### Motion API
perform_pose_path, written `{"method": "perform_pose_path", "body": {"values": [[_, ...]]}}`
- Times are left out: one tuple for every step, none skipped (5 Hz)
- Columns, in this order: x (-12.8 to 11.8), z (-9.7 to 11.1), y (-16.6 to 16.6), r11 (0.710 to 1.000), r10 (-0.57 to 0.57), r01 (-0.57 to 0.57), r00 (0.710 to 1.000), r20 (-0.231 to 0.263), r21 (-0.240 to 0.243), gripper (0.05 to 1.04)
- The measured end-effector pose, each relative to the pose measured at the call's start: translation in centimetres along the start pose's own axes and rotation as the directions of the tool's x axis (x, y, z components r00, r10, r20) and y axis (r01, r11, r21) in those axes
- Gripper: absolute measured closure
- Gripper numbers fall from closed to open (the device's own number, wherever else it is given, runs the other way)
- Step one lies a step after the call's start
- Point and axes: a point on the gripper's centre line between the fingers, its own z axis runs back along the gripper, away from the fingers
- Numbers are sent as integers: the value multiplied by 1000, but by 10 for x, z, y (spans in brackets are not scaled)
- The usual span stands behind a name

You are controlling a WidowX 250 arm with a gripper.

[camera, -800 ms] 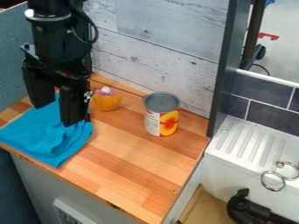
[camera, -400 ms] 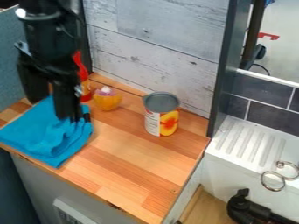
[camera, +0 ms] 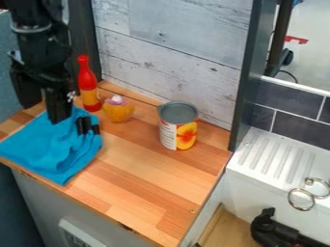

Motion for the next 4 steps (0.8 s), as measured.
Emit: {"method": "perform_pose_path", "body": {"values": [[14,-27,23,1000,16,-16,1000,9,-10,83],[23,-39,40,999,27,-25,999,34,-38,83],[35,-69,55,995,48,-47,999,10,-91,83],[43,-88,60,992,41,-44,999,-26,-117,83]]}}
